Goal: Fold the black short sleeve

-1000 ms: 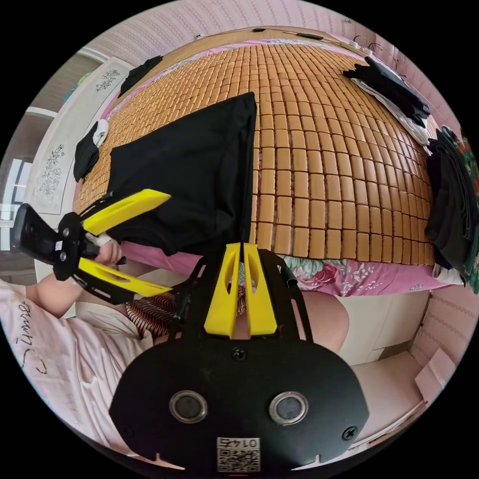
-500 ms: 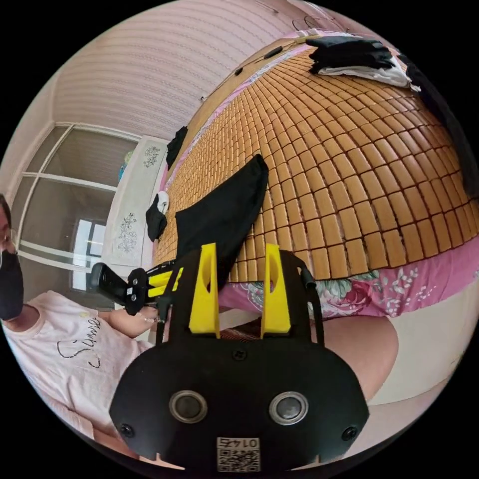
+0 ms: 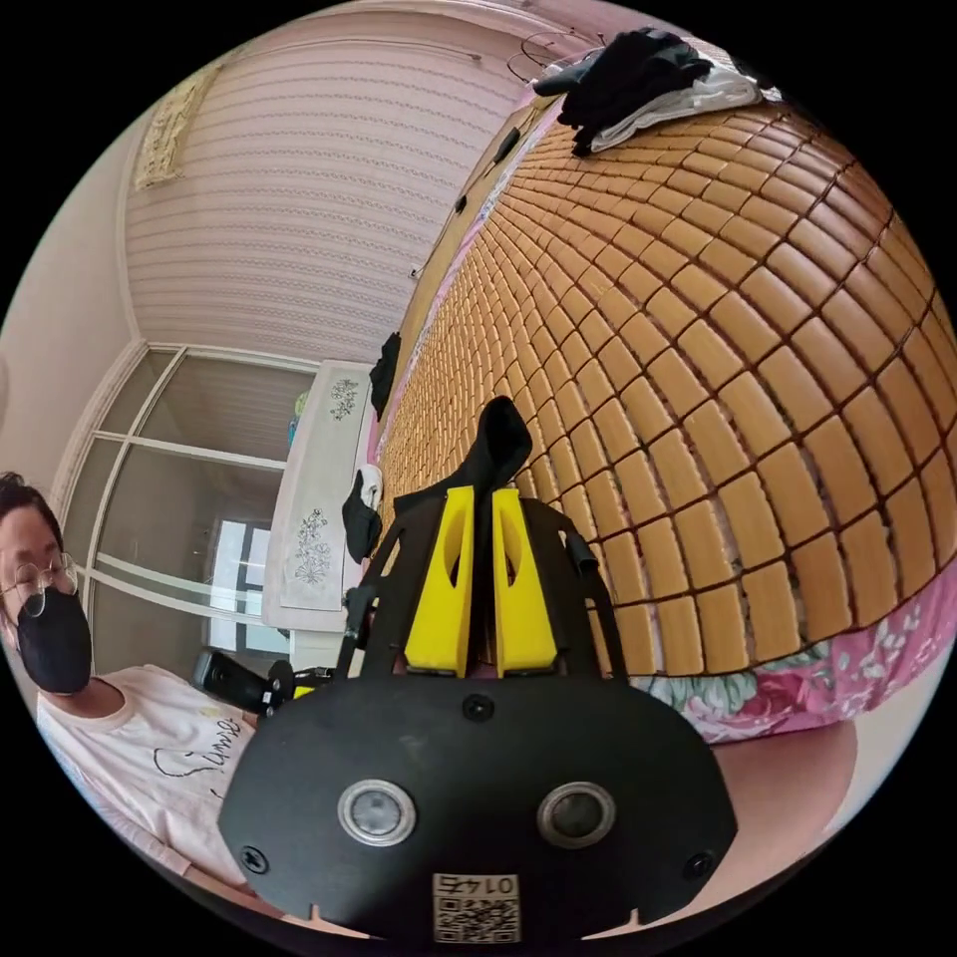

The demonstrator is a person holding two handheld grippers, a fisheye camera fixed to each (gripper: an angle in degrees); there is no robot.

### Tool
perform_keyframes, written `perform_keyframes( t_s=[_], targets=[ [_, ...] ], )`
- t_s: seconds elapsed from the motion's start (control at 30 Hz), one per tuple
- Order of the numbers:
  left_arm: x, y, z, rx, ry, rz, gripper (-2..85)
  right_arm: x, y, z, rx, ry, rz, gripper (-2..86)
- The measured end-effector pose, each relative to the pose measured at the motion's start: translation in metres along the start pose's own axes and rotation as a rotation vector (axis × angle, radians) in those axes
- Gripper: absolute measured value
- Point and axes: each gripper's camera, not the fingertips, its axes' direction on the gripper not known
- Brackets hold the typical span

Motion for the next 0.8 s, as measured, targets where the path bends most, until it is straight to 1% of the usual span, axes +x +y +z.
perform_keyframes(
  t_s=[0.1,0.17,0.27,0.33,0.43,0.53,0.6,0.67,0.7,0.8],
  targets=[
    [0.008,-0.013,-0.001,0.067,0.054,0.06,-0.1,-0.01,-0.002,-0.04,0.053,0.017,-0.052,2.0],
    [0.011,-0.019,-0.004,0.11,0.07,0.079,-0.2,-0.028,-0.006,-0.067,0.067,0.081,-0.107,2.0],
    [0.003,-0.022,-0.015,0.185,0.116,0.044,-0.3,-0.057,-0.013,-0.08,0.058,0.179,-0.17,2.1],
    [-0.009,-0.016,-0.026,0.223,0.126,-0.003,-0.2,-0.076,-0.019,-0.074,0.038,0.205,-0.212,2.1],
    [-0.038,0.007,-0.047,0.264,0.1,-0.122,-0.1,-0.109,-0.033,-0.037,-0.042,0.192,-0.292,2.4],
    [-0.069,0.04,-0.064,0.249,-0.003,-0.268,0.4,-0.14,-0.043,0.028,-0.16,0.216,-0.365,3.2],
    [-0.096,0.067,-0.066,0.183,-0.099,-0.402,1.6,-0.155,-0.044,0.07,-0.207,0.249,-0.394,4.0],
    [-0.117,0.087,-0.061,0.125,-0.145,-0.509,2.9,-0.166,-0.045,0.117,-0.224,0.295,-0.4,6.1],
    [-0.132,0.1,-0.055,0.069,-0.148,-0.578,3.5,-0.167,-0.045,0.127,-0.234,0.305,-0.405,6.4],
    [-0.152,0.125,-0.055,0.015,-0.155,-0.676,4.0,-0.179,-0.044,0.142,-0.245,0.226,-0.436,7.1]
  ],
)
